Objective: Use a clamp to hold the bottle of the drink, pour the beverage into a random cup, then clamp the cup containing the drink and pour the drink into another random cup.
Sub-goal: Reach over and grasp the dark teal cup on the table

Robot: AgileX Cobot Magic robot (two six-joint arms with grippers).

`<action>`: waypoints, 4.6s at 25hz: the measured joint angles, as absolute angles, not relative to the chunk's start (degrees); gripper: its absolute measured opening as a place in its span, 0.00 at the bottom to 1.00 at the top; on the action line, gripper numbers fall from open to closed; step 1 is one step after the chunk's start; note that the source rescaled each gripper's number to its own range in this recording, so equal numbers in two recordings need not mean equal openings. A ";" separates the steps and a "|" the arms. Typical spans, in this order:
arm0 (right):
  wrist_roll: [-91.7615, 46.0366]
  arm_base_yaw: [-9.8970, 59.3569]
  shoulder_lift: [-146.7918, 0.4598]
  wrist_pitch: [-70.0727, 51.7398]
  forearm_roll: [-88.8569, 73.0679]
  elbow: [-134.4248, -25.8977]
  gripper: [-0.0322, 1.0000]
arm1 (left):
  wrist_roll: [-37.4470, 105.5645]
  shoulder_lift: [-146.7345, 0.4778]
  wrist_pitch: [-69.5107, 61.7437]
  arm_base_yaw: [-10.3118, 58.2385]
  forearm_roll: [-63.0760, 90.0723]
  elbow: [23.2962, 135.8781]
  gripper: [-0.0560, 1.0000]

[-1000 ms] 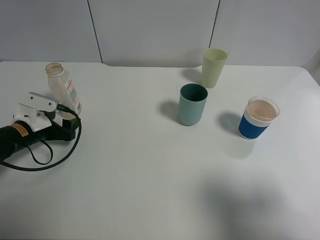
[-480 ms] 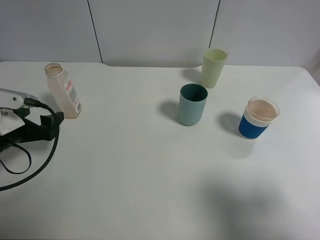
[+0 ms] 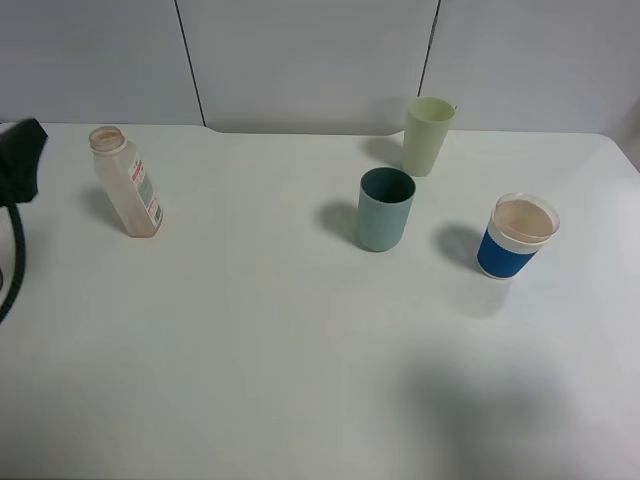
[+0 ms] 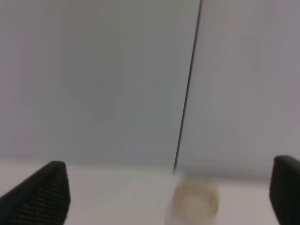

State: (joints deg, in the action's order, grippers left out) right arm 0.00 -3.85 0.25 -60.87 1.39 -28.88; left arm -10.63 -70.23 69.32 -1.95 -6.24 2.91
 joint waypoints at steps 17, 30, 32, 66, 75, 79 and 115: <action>0.00 -3.85 0.25 -60.87 1.39 -28.88 0.94 | -29.67 -38.23 21.80 -0.63 -30.97 25.28 0.77; 0.00 -3.85 0.25 -60.87 1.39 -28.88 0.94 | -4.12 -21.28 -34.45 2.47 -4.51 32.91 0.77; 0.00 -3.85 0.25 -60.87 1.39 -28.88 0.94 | -2.93 -18.54 -38.98 2.47 -2.50 32.91 0.77; 0.00 -3.85 0.25 -60.87 1.39 -28.88 0.94 | -8.90 0.24 -61.96 2.47 -5.54 29.63 0.99; 0.00 -3.85 0.25 -60.87 1.39 -28.88 0.94 | -8.75 0.24 -60.93 2.42 -4.17 28.95 0.99; 0.00 -3.85 0.25 -60.87 1.39 -28.88 0.94 | -8.75 0.24 -60.93 2.42 -4.17 28.95 0.99; 0.00 -3.85 0.25 -60.87 0.71 -28.88 0.94 | -8.75 0.24 -60.59 2.42 -4.17 28.95 1.00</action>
